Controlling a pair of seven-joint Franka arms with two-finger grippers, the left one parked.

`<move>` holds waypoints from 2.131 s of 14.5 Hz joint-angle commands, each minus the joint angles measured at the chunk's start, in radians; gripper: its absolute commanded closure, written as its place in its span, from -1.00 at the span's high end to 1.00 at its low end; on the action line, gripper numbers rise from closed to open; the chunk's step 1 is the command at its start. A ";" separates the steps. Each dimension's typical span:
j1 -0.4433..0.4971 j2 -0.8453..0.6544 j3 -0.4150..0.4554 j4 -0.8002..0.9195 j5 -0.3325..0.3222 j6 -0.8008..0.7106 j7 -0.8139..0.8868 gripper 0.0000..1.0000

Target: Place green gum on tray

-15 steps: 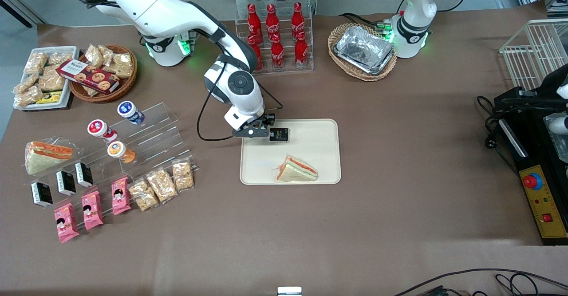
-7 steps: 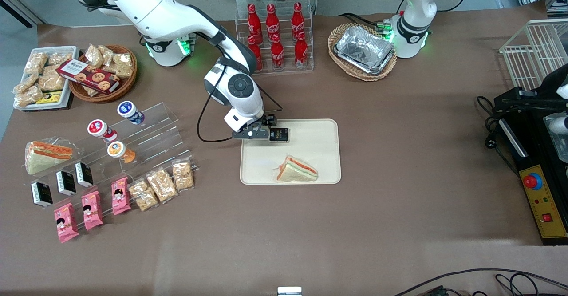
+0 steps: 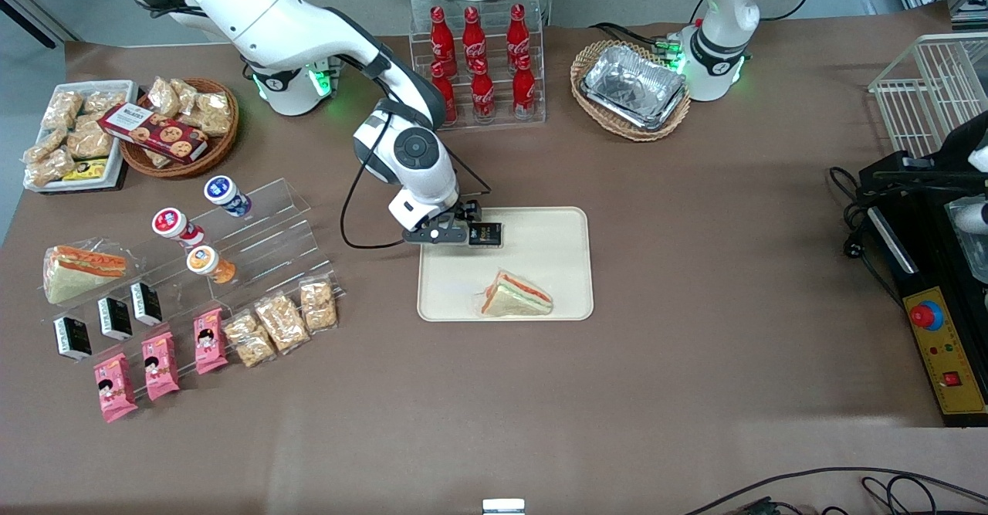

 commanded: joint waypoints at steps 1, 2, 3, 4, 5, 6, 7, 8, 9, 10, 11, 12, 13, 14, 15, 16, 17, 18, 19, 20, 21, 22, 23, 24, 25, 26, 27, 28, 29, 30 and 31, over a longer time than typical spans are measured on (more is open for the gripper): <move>-0.040 -0.102 0.004 0.001 -0.027 -0.083 0.008 1.00; -0.040 -0.138 0.004 0.004 -0.025 -0.132 0.005 1.00; -0.041 -0.176 0.004 0.015 -0.019 -0.182 -0.003 1.00; -0.043 -0.208 0.003 0.035 -0.010 -0.243 -0.021 1.00; -0.049 -0.240 0.003 0.065 0.005 -0.316 -0.050 1.00; -0.075 -0.262 0.003 0.105 0.048 -0.393 -0.085 1.00; -0.102 -0.283 0.003 0.142 0.109 -0.464 -0.143 1.00; -0.128 -0.311 0.001 0.177 0.163 -0.525 -0.209 1.00; -0.176 -0.334 0.000 0.208 0.191 -0.573 -0.272 1.00; -0.228 -0.354 0.001 0.233 0.197 -0.619 -0.332 1.00; -0.269 -0.379 0.000 0.251 0.195 -0.659 -0.405 1.00; -0.320 -0.400 -0.002 0.267 0.195 -0.685 -0.493 1.00; -0.383 -0.417 -0.006 0.279 0.197 -0.705 -0.586 1.00; -0.439 -0.434 -0.007 0.290 0.195 -0.725 -0.690 1.00; -0.489 -0.452 -0.010 0.294 0.195 -0.742 -0.778 1.00; -0.544 -0.468 -0.010 0.294 0.195 -0.750 -0.841 1.00; -0.591 -0.480 -0.008 0.294 0.195 -0.762 -0.884 1.00; -0.628 -0.488 -0.011 0.296 0.195 -0.776 -0.929 1.00; -0.664 -0.491 -0.013 0.296 0.195 -0.782 -0.966 1.00; -0.696 -0.500 -0.011 0.305 0.197 -0.789 -0.990 1.00; -0.720 -0.503 -0.011 0.316 0.200 -0.814 -1.004 1.00; -0.731 -0.503 -0.011 0.331 0.205 -0.837 -1.012 1.00; -0.741 -0.502 -0.016 0.345 0.209 -0.851 -1.014 1.00; -0.744 -0.501 -0.025 0.360 0.209 -0.857 -1.018 1.00; -0.744 -0.501 -0.036 0.366 0.211 -0.869 -1.033 1.00; -0.745 -0.501 -0.043 0.368 0.223 -0.869 -1.037 1.00; -0.747 -0.501 -0.060 0.368 0.247 -0.869 -1.037 1.00; -0.745 -0.503 -0.085 0.368 0.281 -0.869 -1.037 1.00; -0.744 -0.503 -0.105 0.368 0.309 -0.868 -1.037 1.00; -0.744 -0.508 -0.109 0.368 0.312 -0.865 -1.037 1.00; -0.744 -0.508 -0.109 0.368 0.312 -0.865 -1.038 1.00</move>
